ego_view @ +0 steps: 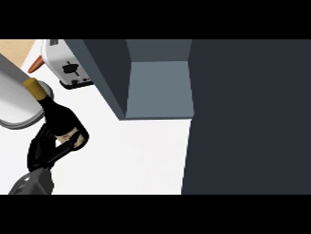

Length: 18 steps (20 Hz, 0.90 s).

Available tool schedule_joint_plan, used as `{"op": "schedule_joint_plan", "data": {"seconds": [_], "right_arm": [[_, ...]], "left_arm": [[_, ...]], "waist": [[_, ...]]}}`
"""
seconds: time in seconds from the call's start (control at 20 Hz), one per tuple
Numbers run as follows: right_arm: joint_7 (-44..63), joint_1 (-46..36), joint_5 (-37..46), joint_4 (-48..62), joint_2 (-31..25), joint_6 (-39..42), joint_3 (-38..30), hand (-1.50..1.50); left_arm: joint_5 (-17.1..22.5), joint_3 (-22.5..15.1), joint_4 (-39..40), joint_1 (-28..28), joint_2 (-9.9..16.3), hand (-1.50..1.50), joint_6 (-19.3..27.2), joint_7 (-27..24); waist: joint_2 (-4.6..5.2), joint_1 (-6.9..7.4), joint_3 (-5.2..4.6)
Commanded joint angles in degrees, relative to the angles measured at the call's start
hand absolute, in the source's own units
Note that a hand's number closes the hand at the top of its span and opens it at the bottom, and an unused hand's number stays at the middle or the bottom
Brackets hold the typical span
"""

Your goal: Pick up the wine, place it into the cabinet and close the cabinet

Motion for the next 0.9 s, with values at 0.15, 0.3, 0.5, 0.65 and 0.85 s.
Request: {"op": "schedule_joint_plan", "data": {"seconds": [0.15, 0.3, 0.5, 0.65, 0.85], "right_arm": [[2.1, 3.6, -6.4, -7.5, -1.1, 0.9, -2.8, -1.5], [1.5, 4.9, -0.9, -8.2, 1.8, -0.2, 2.2, -1.5], [2.7, 5.0, -2.8, -8.8, 0.2, -0.2, 0.5, -1.5], [2.4, 4.9, -3.5, -7.8, -0.5, 0.1, -0.5, -1.5], [4.1, 2.6, -0.6, -9.1, 0.4, -2.9, 2.3, -1.5]], "left_arm": [[-2.8, -2.4, 5.7, -3.1, 1.0, 1.5, -0.3, -2.2], [-3.4, -3.3, 5.1, -2.7, -1.8, 1.5, 2.5, -4.6], [-3.5, -4.1, 3.8, 3.9, -1.6, 1.5, -2.2, -10.2], [-3.6, -4.4, 3.6, 7.4, -3.9, 1.5, -3.0, -16.3], [-2.4, -5.6, -0.2, 7.0, -5.2, 1.5, -7.2, -15.1]], "waist": [[0.06, -0.19, -0.1], [-0.04, 0.2, -0.08], [-0.2, 0.43, -0.06], [-0.19, 0.41, -0.08], [-0.29, 0.64, -0.08]]}}
